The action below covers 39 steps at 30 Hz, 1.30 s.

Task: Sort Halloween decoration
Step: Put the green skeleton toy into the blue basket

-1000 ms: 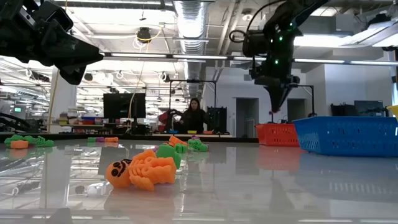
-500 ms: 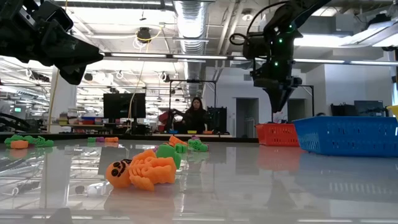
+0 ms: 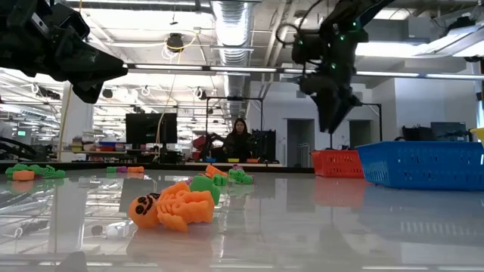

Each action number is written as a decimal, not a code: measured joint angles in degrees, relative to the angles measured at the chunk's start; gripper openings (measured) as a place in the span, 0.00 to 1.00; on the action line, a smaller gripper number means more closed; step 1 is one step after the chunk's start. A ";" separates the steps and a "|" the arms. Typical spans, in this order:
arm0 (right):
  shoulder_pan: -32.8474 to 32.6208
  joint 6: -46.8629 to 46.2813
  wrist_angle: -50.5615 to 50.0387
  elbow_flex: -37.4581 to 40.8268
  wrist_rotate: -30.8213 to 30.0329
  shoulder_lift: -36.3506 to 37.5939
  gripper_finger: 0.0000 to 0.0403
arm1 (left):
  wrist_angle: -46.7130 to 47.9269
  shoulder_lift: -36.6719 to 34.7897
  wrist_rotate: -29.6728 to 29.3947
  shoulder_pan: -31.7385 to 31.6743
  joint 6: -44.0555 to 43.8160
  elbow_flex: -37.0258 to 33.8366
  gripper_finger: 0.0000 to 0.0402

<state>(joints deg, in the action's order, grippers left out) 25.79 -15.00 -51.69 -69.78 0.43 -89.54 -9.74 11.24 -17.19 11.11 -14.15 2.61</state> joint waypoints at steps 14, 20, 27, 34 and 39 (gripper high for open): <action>-34.95 -1.48 32.24 -0.03 -5.25 -5.02 0.47 | 1.64 0.00 -0.08 0.00 0.00 0.00 0.18; -44.76 5.69 48.38 -0.02 -5.40 -12.55 0.47 | 2.69 0.00 -0.09 0.00 0.00 0.00 0.18; -47.18 6.49 64.47 -0.02 -5.36 -18.26 0.47 | 4.76 0.43 3.87 0.01 -0.01 0.02 0.18; -46.96 6.52 63.91 -0.46 -4.73 -22.30 0.47 | 4.80 0.76 3.62 0.02 0.02 0.02 0.18; -47.20 8.06 63.46 -0.46 -4.23 -24.37 0.47 | 4.81 0.77 3.17 0.00 0.15 0.02 0.18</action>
<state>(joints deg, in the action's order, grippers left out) -21.41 -6.94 11.77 -70.24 -3.80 -113.91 -4.93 12.01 -14.02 11.12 -14.00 2.63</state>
